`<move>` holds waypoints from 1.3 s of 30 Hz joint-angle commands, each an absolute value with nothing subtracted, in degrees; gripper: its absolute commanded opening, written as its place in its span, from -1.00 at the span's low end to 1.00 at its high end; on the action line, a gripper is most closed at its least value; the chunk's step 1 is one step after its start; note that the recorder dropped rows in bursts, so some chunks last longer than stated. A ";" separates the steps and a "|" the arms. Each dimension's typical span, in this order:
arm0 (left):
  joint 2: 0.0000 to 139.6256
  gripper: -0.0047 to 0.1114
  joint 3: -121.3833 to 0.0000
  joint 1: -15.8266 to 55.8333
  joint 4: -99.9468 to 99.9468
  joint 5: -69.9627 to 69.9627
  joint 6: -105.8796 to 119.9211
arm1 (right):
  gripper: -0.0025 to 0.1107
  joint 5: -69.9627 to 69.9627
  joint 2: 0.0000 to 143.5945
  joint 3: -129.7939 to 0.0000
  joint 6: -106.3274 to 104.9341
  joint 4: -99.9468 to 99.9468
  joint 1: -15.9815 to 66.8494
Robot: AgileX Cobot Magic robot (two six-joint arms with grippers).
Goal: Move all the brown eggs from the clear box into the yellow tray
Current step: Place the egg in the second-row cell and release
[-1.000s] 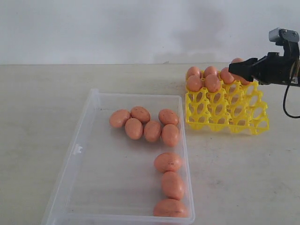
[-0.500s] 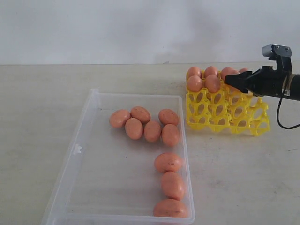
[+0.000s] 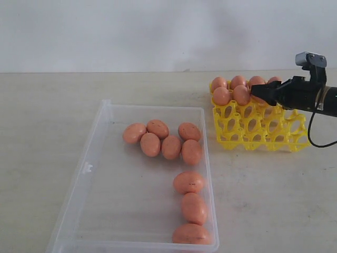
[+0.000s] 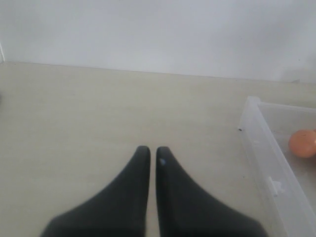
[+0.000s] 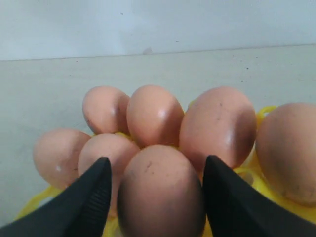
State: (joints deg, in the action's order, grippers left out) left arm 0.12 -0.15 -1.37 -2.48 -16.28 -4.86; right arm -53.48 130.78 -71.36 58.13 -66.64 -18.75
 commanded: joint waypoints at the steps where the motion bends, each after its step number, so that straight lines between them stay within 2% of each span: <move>1: 0.00 -0.85 0.00 -1.57 -2.34 -15.91 -4.73 | -0.09 -56.05 130.19 -71.53 57.85 -64.96 -18.78; 18: 0.00 -0.85 0.00 -1.57 -2.34 -15.91 -4.73 | -0.11 -58.73 122.31 -71.53 58.98 -61.75 -18.78; 20: 0.00 -0.85 0.00 -1.57 -2.34 -15.91 -4.73 | -0.29 -57.12 120.95 -71.53 62.59 -66.57 -18.78; 22: 0.00 -0.85 0.00 -1.57 -2.34 -15.91 -4.73 | -0.66 -53.58 119.43 -71.53 68.30 -75.75 -18.78; 23: 0.00 -0.85 0.00 -1.57 -2.34 -15.91 -4.73 | -0.92 -51.06 118.85 -71.53 71.17 -80.46 -18.78; 28: 0.00 -0.85 0.00 -1.57 -2.34 -15.91 -4.73 | -0.96 -42.94 118.49 -71.53 79.95 -86.75 -18.78; 39: 0.00 -0.85 0.00 -1.57 -2.34 -15.91 -4.73 | -0.96 -39.92 118.49 -71.53 82.52 -89.86 -18.78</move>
